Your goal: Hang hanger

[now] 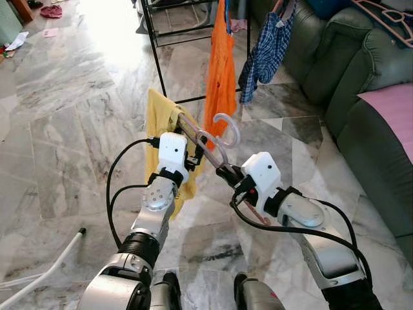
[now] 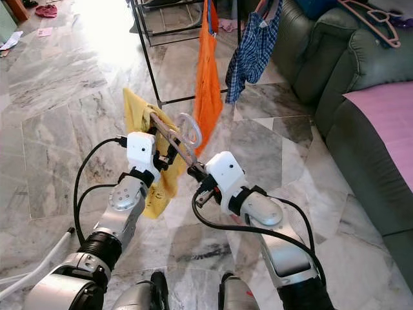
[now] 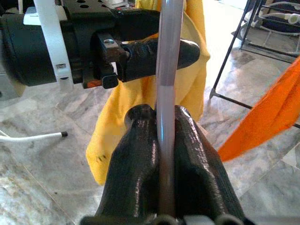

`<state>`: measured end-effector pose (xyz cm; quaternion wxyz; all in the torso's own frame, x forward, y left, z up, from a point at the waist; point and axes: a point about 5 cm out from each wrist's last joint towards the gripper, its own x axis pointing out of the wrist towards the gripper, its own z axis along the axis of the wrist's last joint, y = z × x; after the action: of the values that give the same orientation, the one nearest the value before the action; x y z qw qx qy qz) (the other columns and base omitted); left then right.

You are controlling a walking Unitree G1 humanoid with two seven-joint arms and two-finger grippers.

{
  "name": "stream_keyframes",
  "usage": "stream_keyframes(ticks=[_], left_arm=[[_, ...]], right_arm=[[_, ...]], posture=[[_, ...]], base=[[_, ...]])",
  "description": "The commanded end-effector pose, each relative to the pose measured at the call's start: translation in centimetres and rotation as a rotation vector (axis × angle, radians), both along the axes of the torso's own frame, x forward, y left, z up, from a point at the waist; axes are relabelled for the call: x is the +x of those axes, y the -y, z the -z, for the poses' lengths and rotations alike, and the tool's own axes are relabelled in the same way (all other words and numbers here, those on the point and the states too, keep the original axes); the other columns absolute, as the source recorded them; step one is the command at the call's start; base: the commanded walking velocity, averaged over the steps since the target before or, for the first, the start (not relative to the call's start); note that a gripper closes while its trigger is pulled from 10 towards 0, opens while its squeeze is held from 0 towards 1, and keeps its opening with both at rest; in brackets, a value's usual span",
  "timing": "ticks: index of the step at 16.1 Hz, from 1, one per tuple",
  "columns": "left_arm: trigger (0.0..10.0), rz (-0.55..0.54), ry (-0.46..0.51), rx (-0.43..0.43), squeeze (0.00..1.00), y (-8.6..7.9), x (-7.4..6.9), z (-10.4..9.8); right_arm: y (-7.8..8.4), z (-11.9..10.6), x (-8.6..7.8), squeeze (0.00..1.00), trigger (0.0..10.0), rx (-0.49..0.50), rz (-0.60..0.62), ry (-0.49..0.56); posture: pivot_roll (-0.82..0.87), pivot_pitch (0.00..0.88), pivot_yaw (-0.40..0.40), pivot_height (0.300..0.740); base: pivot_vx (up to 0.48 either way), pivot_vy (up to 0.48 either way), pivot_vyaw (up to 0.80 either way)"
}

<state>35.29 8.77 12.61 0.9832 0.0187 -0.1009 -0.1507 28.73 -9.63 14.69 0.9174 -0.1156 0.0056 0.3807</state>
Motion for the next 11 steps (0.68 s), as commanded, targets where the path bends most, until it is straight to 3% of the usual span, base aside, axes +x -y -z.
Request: stream_keyframes(ticks=[1,5,9,11], left_arm=[[10.0,-0.059,0.016,0.008,0.00,-1.4,0.5,-0.5],[10.0,0.027,-0.026,-0.036,0.00,-1.5,-0.7,0.8],[10.0,-0.012,-0.010,-0.076,0.00,-3.2,-1.2,0.7],[10.0,0.001,0.001,-0.100,0.00,-3.3,-1.3,0.4]], right_arm=[[-0.5,-0.7,-0.7,0.00,0.0,0.024,-0.047,0.028],[-0.1,-0.9,-0.2,0.00,0.0,0.017,-0.017,0.039],[0.4,-0.9,0.1,0.00,0.0,0.010,-0.006,0.044],[0.6,-0.9,0.1,0.00,0.0,0.005,-0.003,0.042]], posture=[[-0.28,0.219,0.038,0.740],[-0.27,0.220,0.043,0.740],[-0.26,0.226,0.040,0.740],[-0.26,0.225,0.036,0.740]], base=[[0.000,0.000,0.00],[0.000,0.000,0.00],[0.000,0.000,0.00],[0.000,0.000,0.00]])
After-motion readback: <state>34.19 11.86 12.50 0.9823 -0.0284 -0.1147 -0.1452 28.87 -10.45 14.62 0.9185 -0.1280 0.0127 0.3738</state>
